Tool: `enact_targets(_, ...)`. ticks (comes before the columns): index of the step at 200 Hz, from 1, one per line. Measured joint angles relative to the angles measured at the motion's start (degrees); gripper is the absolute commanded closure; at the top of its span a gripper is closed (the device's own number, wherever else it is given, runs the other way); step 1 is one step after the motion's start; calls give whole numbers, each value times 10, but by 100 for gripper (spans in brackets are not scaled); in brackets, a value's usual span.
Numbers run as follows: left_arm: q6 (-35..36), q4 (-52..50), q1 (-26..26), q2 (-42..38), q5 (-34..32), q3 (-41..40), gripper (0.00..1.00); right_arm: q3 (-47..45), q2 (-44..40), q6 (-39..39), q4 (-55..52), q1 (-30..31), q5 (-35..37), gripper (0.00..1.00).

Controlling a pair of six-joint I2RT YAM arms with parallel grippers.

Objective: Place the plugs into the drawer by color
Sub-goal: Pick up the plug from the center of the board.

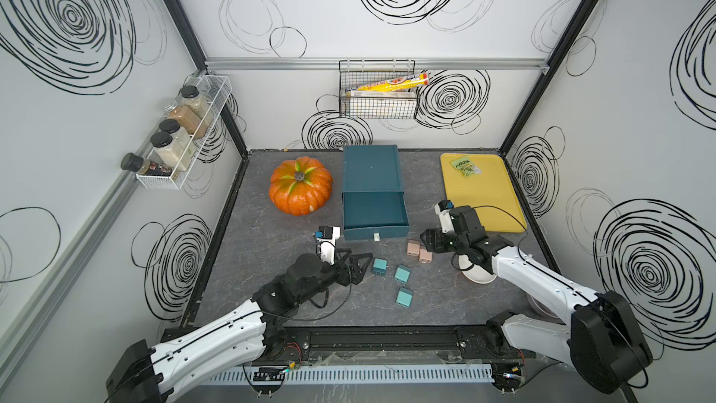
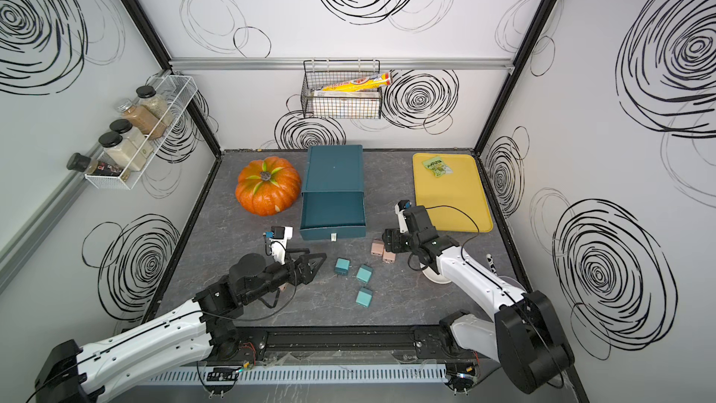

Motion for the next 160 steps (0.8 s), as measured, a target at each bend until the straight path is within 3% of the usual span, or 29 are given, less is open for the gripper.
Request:
enact_targets(68,79,19,0,-37,26,-16,1,-43,44,7,41,8,2,33)
enact_targets(114,97,-4,0,-54,21,-16,1,-43,70,7,64,17,0,35)
enact_targets(141,101,-16,0,-59,13,-16,1,-43,84,10,65,23,16,44)
enact_targets(160,103,-24,0,-58,9,-16,1,-43,88,15,59,26,33,44)
